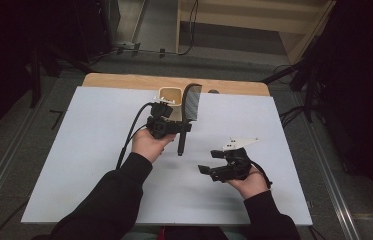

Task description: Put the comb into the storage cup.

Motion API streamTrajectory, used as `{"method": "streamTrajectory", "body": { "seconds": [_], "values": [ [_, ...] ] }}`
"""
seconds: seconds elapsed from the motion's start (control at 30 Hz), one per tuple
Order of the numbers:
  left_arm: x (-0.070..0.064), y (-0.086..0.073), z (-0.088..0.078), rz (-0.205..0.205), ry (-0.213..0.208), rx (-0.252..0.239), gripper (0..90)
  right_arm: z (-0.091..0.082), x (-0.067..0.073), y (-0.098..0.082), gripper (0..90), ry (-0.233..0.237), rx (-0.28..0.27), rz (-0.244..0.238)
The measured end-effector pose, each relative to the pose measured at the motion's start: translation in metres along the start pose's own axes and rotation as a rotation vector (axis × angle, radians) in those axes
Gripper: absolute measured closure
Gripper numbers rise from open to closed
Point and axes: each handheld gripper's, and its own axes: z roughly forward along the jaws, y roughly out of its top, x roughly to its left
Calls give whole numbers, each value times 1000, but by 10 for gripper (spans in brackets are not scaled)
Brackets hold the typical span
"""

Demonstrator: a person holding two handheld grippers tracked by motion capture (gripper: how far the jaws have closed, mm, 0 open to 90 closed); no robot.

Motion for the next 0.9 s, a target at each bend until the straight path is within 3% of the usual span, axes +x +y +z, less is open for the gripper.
{"method": "streamTrajectory", "body": {
  "seconds": [0.4, 0.6, 0.9],
  "values": [
    [4, 3, -1, -19, -18, -18, 728, -25, -17, -20, 209, -24, 19, 1],
    [1, 8, -3, 1, -13, -25, 728, -31, -19, -28, 209, -29, 34, 6],
    [2, 12, -4, 0, -14, -29, 728, -34, -18, -35, 204, -45, 30, 4]
  ]
}}
